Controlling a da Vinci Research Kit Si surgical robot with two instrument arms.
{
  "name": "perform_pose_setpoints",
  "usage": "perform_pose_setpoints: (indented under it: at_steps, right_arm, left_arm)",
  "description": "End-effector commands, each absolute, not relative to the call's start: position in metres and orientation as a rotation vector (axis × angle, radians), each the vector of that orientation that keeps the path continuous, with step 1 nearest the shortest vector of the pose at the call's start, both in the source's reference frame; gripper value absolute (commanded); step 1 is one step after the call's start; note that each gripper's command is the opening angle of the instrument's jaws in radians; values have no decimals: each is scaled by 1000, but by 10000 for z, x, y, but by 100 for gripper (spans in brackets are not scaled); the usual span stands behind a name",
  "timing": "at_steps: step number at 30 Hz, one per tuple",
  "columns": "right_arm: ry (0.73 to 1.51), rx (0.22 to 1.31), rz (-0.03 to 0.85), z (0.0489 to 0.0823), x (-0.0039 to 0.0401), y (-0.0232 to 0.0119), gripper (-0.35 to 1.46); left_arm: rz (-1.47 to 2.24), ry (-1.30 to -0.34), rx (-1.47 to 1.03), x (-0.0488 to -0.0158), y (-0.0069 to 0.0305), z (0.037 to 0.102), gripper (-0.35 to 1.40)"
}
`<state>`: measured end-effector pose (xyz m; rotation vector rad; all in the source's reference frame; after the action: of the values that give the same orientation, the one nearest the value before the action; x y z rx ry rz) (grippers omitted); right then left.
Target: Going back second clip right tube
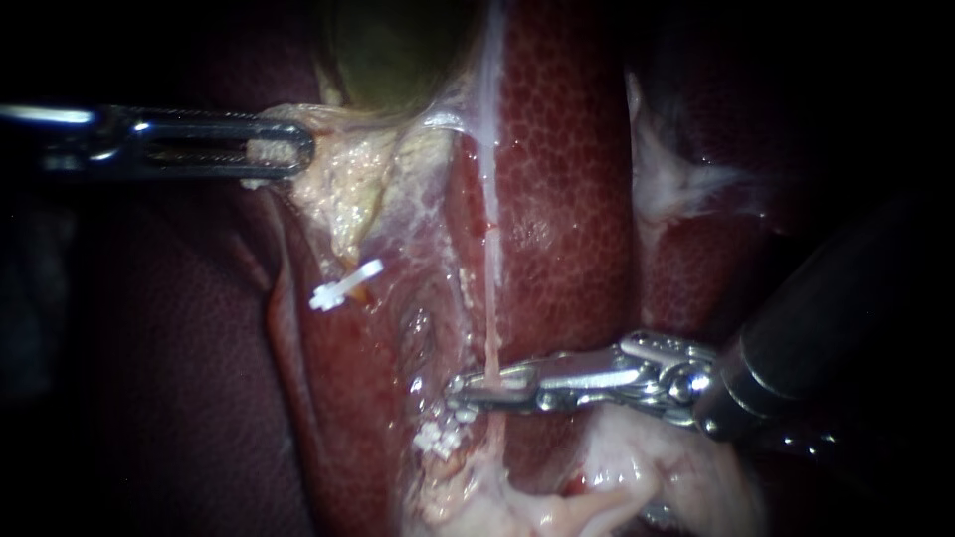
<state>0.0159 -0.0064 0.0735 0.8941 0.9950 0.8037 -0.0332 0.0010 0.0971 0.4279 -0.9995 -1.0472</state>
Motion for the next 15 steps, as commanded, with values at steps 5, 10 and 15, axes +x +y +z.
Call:
perform_pose_setpoints:
  at_steps: [5,10,15]
  right_arm:
    - [995,894,803,735,159,-64,-35]
    - [993,895,810,735,160,-65,-13]
    - [1022,848,735,733,160,-62,40]
  left_arm:
    - [-1047,-999,428,-332,10,971,-18]
    - [-1047,-999,428,-332,10,971,-18]
    - [-1047,-999,428,-332,10,971,-18]
